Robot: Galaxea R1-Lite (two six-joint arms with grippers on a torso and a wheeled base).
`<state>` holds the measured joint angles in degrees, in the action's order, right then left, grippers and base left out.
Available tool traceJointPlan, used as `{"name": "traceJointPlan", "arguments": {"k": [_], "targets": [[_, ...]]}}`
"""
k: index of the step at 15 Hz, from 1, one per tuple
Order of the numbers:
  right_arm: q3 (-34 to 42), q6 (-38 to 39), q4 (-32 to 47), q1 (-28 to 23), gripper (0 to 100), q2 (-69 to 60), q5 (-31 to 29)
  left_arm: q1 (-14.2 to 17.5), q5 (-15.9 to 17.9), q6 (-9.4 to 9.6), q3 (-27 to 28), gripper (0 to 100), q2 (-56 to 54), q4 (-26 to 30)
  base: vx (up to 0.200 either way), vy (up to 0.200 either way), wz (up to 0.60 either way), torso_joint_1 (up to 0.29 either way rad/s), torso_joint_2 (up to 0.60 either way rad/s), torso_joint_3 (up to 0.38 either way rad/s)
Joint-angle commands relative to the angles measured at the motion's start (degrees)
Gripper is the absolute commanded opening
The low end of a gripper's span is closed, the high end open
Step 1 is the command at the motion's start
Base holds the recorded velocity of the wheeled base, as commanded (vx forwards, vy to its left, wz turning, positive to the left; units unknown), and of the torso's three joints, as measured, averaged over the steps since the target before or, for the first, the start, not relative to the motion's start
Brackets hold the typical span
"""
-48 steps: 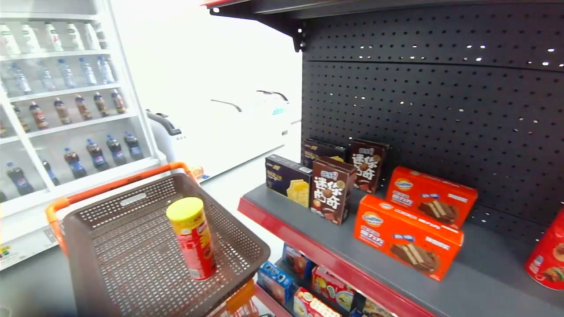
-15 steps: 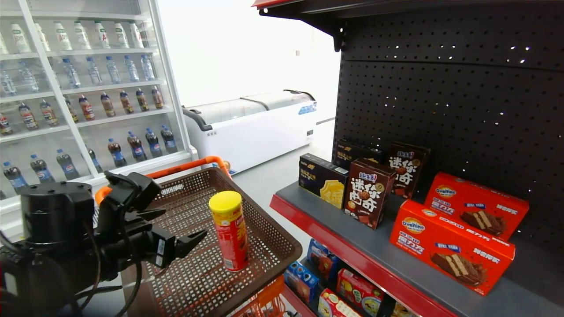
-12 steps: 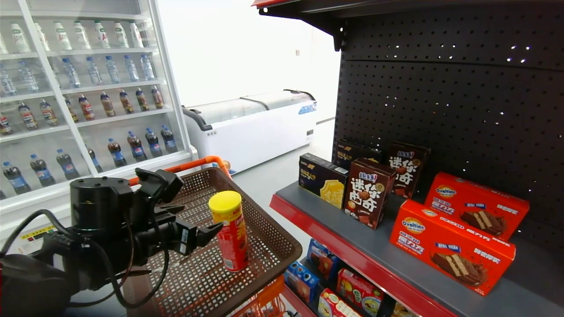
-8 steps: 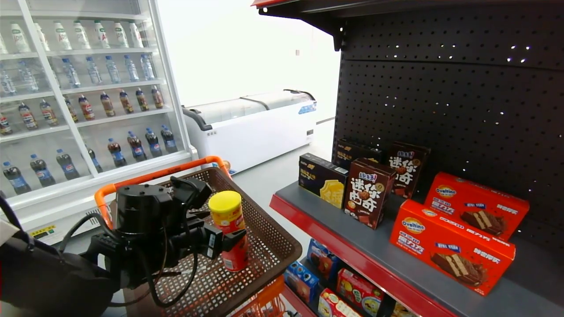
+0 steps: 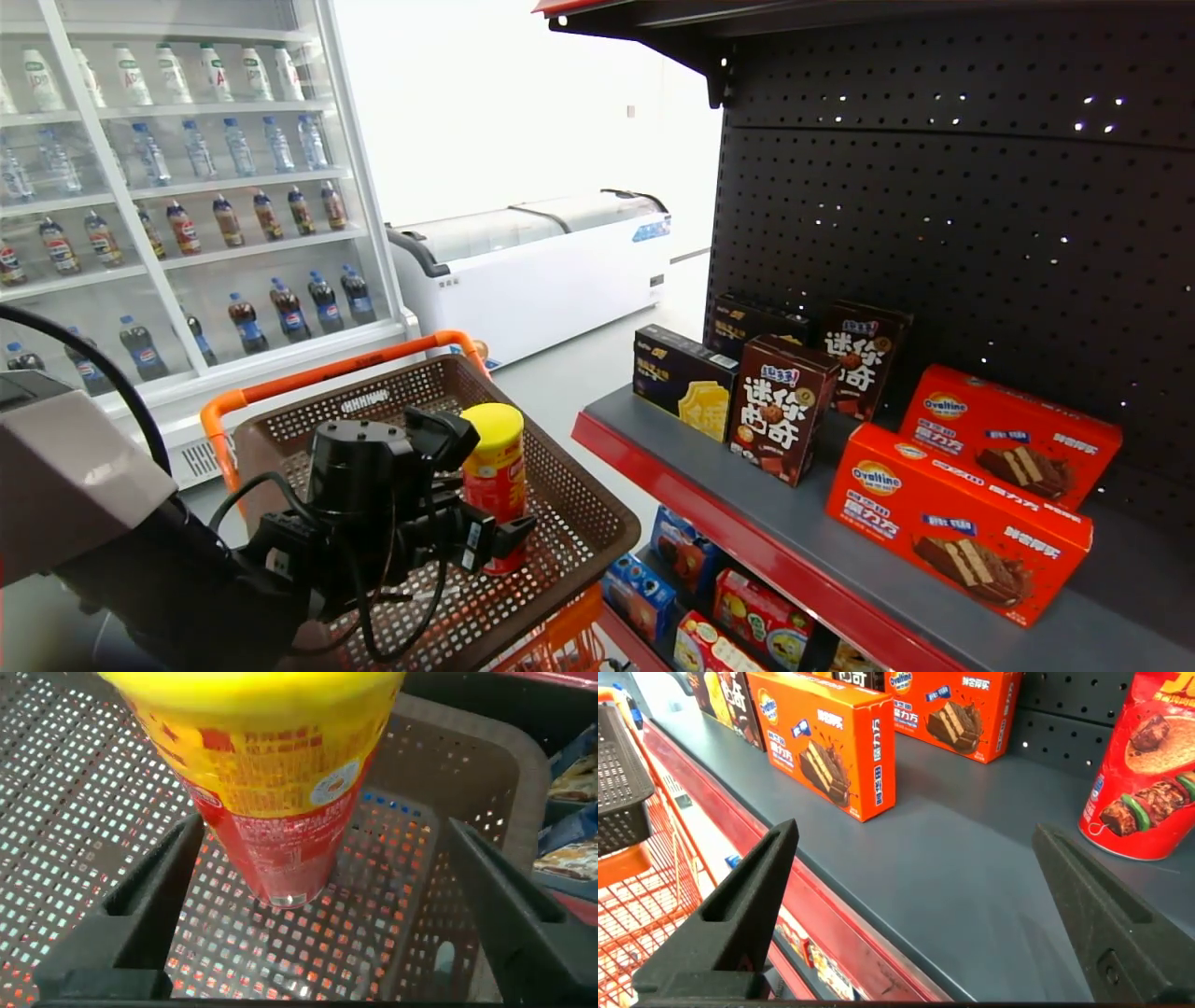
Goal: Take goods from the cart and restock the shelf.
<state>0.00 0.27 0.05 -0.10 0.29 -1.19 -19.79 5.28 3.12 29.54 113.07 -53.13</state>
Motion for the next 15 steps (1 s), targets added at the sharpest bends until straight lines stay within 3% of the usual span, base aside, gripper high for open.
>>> {"name": "traceJointPlan", "arguments": {"k": [1,10,11,14,15], "targets": [[0.00,0.00,0.04,0.01,100,-0.03,0.05,0.36,-0.01,0.04,0.26,100,2.77,-0.84,0.000,0.000,0.00,0.000,0.00,0.000],[0.00,0.00,0.04,0.01,100,-0.03,-0.04,0.71,-0.01,0.22,5.35,100,7.69,-4.00,0.000,0.000,0.00,0.000,0.00,0.000],[0.00,0.00,0.04,0.01,100,-0.03,0.05,0.98,-0.01,0.22,6.41,0,8.31,-3.83,0.000,0.000,0.00,0.000,0.00,0.000],[0.00,0.00,0.04,0.01,100,-0.03,0.05,1.24,-0.01,0.31,6.76,0,8.05,-3.04,0.000,0.000,0.00,0.000,0.00,0.000],[0.00,0.00,0.04,0.01,100,-0.03,-0.04,1.24,-0.09,1.45,6.94,0,7.96,-3.04,0.000,0.000,0.00,0.000,0.00,0.000]]}}
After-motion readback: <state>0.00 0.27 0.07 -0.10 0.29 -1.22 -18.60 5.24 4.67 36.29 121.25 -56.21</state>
